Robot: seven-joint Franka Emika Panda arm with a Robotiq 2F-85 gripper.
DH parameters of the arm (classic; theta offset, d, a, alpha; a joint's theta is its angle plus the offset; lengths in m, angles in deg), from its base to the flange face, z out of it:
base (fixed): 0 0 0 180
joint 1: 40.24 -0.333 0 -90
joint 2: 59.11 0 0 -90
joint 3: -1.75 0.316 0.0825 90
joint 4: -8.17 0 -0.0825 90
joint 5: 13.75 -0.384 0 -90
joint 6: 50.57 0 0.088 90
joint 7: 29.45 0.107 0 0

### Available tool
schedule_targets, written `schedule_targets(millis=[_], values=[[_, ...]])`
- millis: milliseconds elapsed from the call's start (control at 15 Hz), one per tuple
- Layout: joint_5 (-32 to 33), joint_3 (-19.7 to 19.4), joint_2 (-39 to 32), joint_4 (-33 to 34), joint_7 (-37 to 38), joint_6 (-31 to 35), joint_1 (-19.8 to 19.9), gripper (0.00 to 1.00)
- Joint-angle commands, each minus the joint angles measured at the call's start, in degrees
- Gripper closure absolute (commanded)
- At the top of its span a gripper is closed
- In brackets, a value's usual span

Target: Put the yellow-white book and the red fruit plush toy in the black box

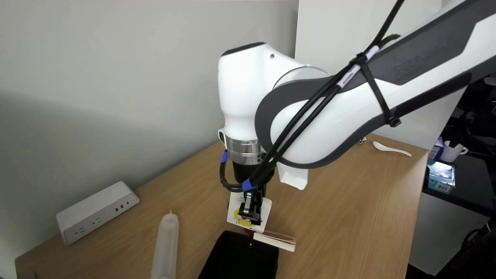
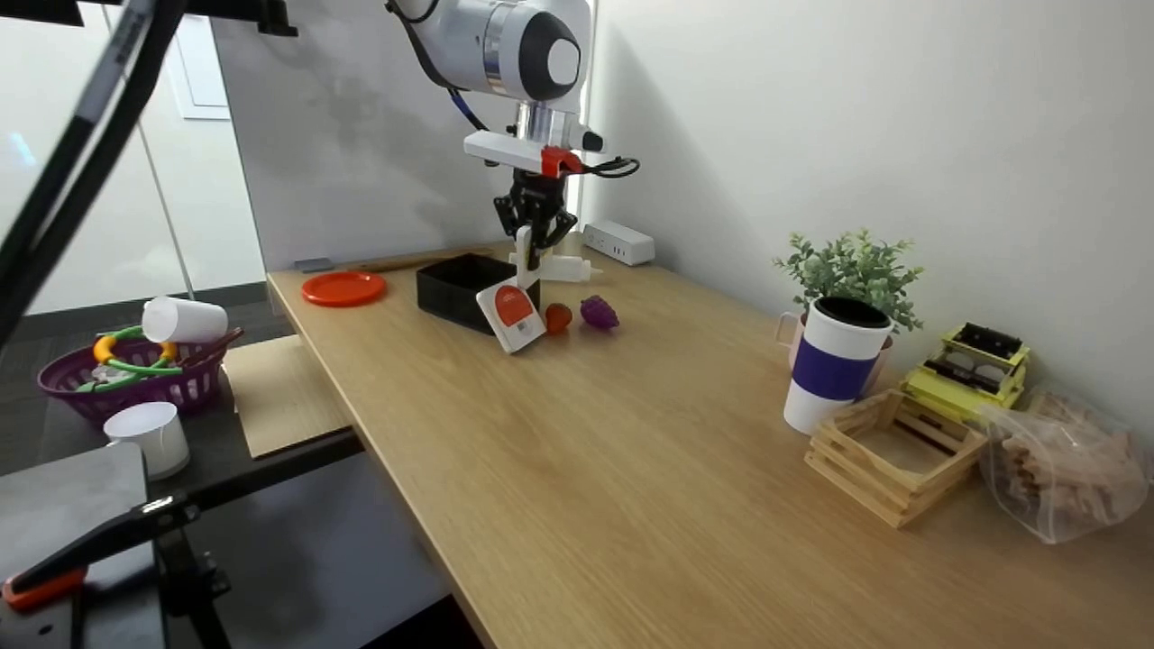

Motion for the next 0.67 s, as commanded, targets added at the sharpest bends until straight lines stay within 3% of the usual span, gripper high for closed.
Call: schedule_targets(millis=[0, 333, 600], values=[[-0.6, 0.5, 4.4, -5.0, -1.0, -0.2, 0.4, 0.96], [1.6, -0.2, 9.9, -9.1, 1.1, 0.5, -1.9, 0.96], [-0.2, 1.6, 12.0, -11.1, -2.3, 1.0, -0.8, 0.96]])
